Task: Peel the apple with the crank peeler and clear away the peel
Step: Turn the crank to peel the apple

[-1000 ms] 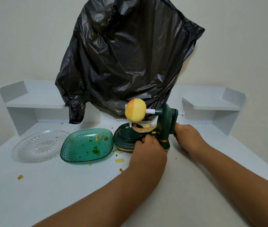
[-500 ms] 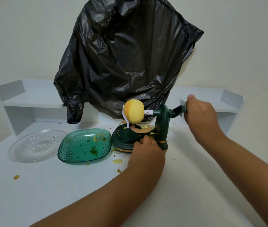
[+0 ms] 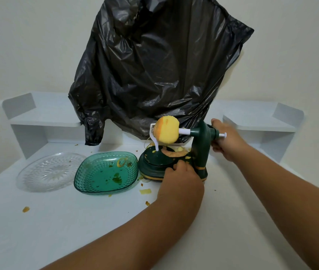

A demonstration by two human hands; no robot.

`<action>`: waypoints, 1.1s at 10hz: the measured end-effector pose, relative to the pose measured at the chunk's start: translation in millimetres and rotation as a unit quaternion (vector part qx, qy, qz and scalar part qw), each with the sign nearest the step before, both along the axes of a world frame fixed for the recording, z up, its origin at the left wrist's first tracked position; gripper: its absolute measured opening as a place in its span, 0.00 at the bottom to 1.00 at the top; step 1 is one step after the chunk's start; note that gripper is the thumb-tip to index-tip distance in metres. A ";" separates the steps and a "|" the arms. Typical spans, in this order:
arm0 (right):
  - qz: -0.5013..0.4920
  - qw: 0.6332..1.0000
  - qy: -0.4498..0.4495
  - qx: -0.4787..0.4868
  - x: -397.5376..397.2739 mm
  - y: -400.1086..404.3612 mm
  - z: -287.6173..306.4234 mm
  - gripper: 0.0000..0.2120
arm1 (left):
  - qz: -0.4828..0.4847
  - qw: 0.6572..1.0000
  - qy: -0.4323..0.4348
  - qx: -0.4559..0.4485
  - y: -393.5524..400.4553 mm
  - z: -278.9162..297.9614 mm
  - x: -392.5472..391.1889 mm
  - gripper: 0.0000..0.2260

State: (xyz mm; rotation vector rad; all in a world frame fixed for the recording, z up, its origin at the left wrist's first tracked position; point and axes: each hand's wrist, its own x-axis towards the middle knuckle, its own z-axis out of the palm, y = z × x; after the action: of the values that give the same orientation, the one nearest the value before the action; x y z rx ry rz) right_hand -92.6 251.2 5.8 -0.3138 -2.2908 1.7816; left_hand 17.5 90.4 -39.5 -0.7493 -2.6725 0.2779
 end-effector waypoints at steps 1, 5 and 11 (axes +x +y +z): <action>0.001 0.999 -0.031 0.044 9.9 3.5 -24.8 0.15 | 0.000 1.000 0.002 0.001 -0.7 -0.8 -0.2 0.16; 0.004 0.956 0.075 0.282 90.9 8.9 -40.2 0.23 | 0.009 1.000 -0.004 0.012 -0.2 -2.1 0.6 0.16; -0.031 0.998 0.061 0.011 7.5 -3.8 40.4 0.16 | -0.001 1.000 -0.003 0.000 -1.5 -0.8 -2.0 0.16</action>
State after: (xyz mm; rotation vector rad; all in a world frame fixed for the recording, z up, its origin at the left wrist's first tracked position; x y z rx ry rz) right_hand -85.1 247.4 46.2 -0.2632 -2.1902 1.6967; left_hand 15.5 88.9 -40.4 -0.7543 -2.6771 0.2746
